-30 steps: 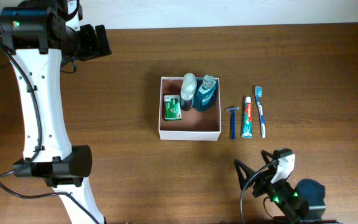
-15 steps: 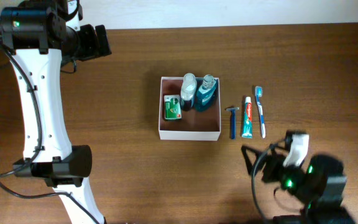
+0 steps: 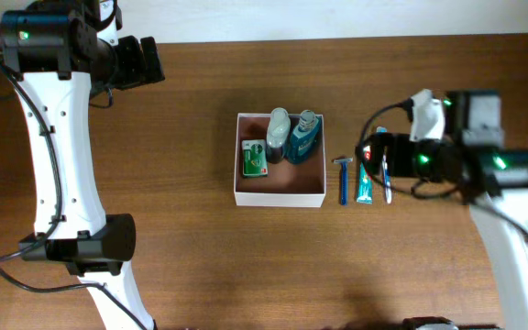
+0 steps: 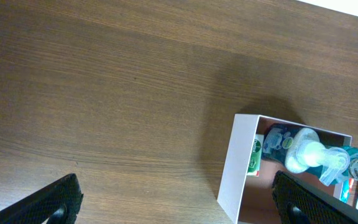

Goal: Pack container
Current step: 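Move the right gripper to the blue razor and grasp it, then carry the blue razor into the box and release it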

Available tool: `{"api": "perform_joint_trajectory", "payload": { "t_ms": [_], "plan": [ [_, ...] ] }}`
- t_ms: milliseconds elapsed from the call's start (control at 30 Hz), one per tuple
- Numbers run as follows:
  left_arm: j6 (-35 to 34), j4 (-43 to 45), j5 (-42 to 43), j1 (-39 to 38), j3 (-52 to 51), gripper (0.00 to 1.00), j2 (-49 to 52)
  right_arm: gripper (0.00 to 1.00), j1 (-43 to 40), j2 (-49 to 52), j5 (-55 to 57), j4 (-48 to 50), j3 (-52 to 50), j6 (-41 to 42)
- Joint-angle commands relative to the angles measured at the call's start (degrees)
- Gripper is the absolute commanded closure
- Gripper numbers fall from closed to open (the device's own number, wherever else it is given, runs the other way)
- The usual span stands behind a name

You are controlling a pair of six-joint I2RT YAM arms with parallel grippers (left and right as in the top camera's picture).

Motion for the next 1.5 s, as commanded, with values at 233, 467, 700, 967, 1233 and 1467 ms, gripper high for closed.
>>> {"api": "perform_joint_trajectory", "payload": {
  "t_ms": [233, 467, 700, 967, 1233, 1467],
  "plan": [
    [0.7, 0.0, 0.2, 0.2, 0.9, 0.0, -1.5, 0.34, 5.3, 21.0, 10.7, 3.8, 0.9, 2.1],
    [0.7, 0.0, 0.2, 0.2, 0.9, 0.01, -1.5, 0.43, 8.2, 29.5, 10.5, 6.8, 0.9, 4.2],
    [0.7, 0.0, 0.2, 0.2, 0.9, 0.01, -1.5, 0.49, 8.7, 35.3, 10.9, 7.1, 0.8, 8.0],
    [0.7, 0.0, 0.2, 0.2, 0.9, 0.01, -1.5, 0.67, 8.7, 40.0, 11.0, 8.4, 0.8, 9.4],
    [0.7, 0.0, 0.2, 0.2, 0.9, 0.01, -1.5, 0.9, 8.6, 40.1, 15.4, 6.9, 0.9, 10.5],
    [0.7, 0.0, 0.2, 0.2, 0.9, 0.0, -1.5, 0.96, 8.5, 33.3, 15.4, 4.5, 1.9, 10.5]
  ]
}}
